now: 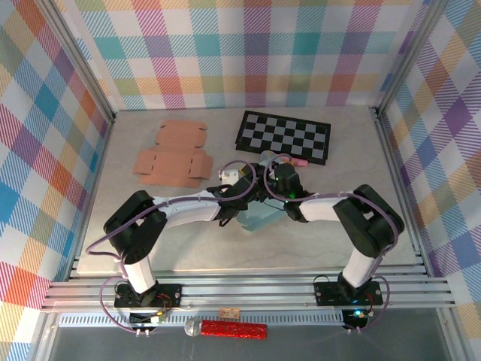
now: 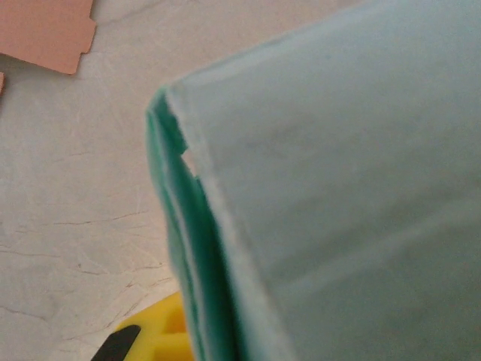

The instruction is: Fold the paper box

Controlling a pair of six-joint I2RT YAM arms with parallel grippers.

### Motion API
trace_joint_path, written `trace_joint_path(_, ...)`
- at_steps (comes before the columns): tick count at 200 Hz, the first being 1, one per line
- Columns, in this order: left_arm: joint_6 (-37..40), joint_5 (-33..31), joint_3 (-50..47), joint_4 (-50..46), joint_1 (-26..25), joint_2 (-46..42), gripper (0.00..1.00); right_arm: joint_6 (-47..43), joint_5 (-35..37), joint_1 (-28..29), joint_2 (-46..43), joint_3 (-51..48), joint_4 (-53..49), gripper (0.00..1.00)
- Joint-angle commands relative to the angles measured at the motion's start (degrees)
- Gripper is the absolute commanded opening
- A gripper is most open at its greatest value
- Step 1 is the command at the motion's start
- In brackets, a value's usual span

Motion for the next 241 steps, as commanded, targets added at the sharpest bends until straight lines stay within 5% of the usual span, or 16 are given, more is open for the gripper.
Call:
trace_joint_path(1, 1.6, 0.5, 1.8, -4.8, -0.3, -3.5, 0.00, -4.5, -0.4, -1.2, -6.7, 4.9, -16.0, 0.78)
trace_joint_path(34, 1.7, 3.7, 4.3, -11.1, 1.8, -5.3, 0.00, -11.7, 0.2, -4.2, -14.5, 13.7, -39.5, 0.92)
trace_joint_path(88, 5.3, 19.6, 14.6, -27.8, 9.2, -5.8, 0.00, -25.0, 3.3, -9.4, -16.2, 33.4, -71.0, 0.85)
trace_joint_path(129, 7.7, 26.8, 20.7, -35.2, 13.1, -5.5, 0.00, -30.7, 2.7, -9.5, -9.3, 43.9, -75.1, 0.75)
trace_joint_path(187, 9.5, 28.9, 25.7, -38.3, 14.6, -4.3, 0.00, -35.2, 0.9, -9.6, 1.2, 51.9, -77.3, 0.73)
trace_joint_path(241, 12.8, 35.2, 25.8, -37.7, 18.1, -5.4, 0.00, -46.4, -6.6, -13.7, -5.1, 51.9, -73.2, 0.76)
